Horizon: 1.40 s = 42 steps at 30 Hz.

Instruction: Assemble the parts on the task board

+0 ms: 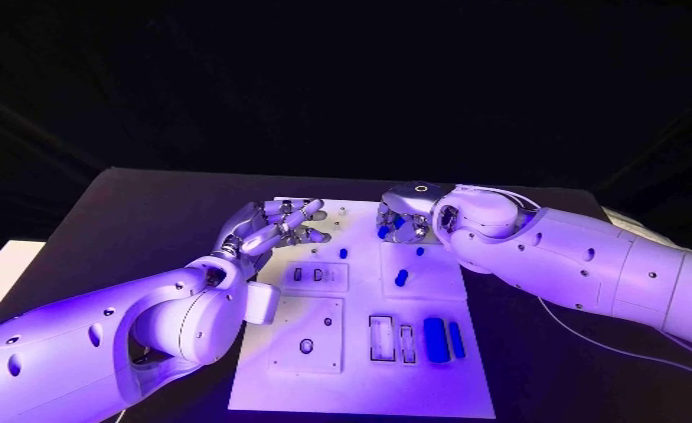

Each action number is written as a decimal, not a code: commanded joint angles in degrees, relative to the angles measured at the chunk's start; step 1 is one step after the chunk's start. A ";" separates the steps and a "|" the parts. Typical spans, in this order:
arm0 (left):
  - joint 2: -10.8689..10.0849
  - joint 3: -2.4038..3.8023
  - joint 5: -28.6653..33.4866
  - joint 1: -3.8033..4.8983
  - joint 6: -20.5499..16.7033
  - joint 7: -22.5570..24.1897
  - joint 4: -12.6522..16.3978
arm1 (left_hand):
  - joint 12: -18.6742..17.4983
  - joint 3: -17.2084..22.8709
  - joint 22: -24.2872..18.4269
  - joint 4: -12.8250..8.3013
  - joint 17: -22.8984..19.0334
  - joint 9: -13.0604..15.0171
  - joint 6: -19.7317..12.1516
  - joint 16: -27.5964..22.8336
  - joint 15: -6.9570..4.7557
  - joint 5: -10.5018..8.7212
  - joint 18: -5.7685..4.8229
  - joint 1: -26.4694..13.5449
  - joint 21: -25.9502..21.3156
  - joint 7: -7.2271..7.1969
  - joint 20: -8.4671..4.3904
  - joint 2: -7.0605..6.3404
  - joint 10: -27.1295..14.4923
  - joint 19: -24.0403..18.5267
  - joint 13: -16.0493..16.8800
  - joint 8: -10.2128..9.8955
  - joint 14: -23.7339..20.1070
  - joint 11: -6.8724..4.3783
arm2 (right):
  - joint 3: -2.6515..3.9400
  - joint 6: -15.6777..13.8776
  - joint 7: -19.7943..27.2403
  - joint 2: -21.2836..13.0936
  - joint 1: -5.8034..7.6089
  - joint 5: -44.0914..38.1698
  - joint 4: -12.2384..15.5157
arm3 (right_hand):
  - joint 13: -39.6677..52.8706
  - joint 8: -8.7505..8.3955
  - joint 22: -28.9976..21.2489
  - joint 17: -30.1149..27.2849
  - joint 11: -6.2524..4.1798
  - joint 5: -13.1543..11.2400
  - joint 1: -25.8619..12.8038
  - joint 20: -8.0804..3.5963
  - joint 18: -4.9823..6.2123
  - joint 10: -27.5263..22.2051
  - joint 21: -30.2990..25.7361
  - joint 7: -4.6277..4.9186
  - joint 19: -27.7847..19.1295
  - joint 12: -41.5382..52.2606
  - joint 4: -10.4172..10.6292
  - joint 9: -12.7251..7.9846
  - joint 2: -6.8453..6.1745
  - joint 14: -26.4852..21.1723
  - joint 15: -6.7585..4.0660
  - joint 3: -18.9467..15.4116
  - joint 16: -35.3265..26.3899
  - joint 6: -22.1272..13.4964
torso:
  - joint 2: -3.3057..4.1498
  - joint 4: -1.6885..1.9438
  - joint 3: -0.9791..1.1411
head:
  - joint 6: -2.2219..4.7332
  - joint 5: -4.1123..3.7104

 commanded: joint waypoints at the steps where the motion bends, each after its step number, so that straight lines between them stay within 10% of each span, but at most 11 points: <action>1: 0.05 0.05 0.24 0.13 0.84 -0.17 0.21 | -0.32 -0.37 -0.10 0.00 0.07 -0.09 -0.21 0.23 0.01 -0.15 1.01 0.05 -0.01 0.00 0.25 0.45 -0.53 0.13 -0.06 -0.38 -0.40 -0.05 | -0.11 -1.42 -0.98 0.16 -0.17 -1.25 -0.19 | 0.11 0.61 0.99 0.46 -0.20 -1.63 0.37 -0.40 -0.80 0.99 0.89 -0.30 -0.05 0.34 0.53 0.28 1.76 1.96 -0.64 0.94 0.67 0.85 | 0.14 -0.01 -0.02 | -0.25 -0.04; 14: -0.04 0.05 0.28 0.17 0.95 -0.61 0.12 | 0.01 -0.08 -0.13 -0.53 0.66 -0.02 -0.52 0.82 0.06 -0.11 1.03 0.81 -0.04 0.07 0.33 1.08 -0.95 0.09 -0.18 -0.18 -0.95 0.02 | 0.82 -11.21 -1.14 -0.88 -0.18 5.87 1.47 | 0.17 0.98 3.37 1.66 -0.54 -3.00 -0.29 -0.70 -1.12 2.35 2.86 -0.59 0.24 0.36 1.91 0.55 1.78 2.10 -0.85 1.48 1.94 1.66 | 0.28 -0.02 -0.04 | 0.18 0.26; 22: 0.09 0.05 0.28 0.18 1.13 -0.73 0.12 | 0.15 0.08 -0.13 -0.81 0.87 0.00 -0.60 1.03 0.06 -0.09 1.05 1.16 -0.05 0.08 0.33 1.26 -1.07 0.08 -0.23 -0.12 -1.17 0.02 | 1.10 -13.51 -3.10 2.51 0.04 5.06 -2.16 | 0.13 0.94 3.45 1.18 -0.53 -3.16 -0.40 -0.63 -1.18 2.32 3.00 -0.57 0.14 0.20 2.23 0.57 1.77 1.99 -0.88 1.62 1.69 1.60 | 0.41 0.14 -0.13 | 0.50 0.15; 42: 0.25 0.05 0.29 0.48 1.43 -0.94 0.52 | 0.38 0.51 -0.14 -1.29 1.21 0.01 -0.74 1.37 0.05 -0.06 1.05 1.76 -0.05 0.08 0.32 1.65 -1.31 0.04 -0.31 -0.03 -1.55 0.02 | 1.10 -12.60 -4.26 9.23 0.03 3.90 -7.74 | 0.06 0.79 3.22 0.67 -0.43 -3.29 -0.42 -0.49 -1.15 2.10 2.96 -0.46 -0.17 -0.09 2.43 0.56 1.49 1.79 -0.79 1.82 1.37 1.39 | 1.10 0.85 -0.56 | 0.77 0.43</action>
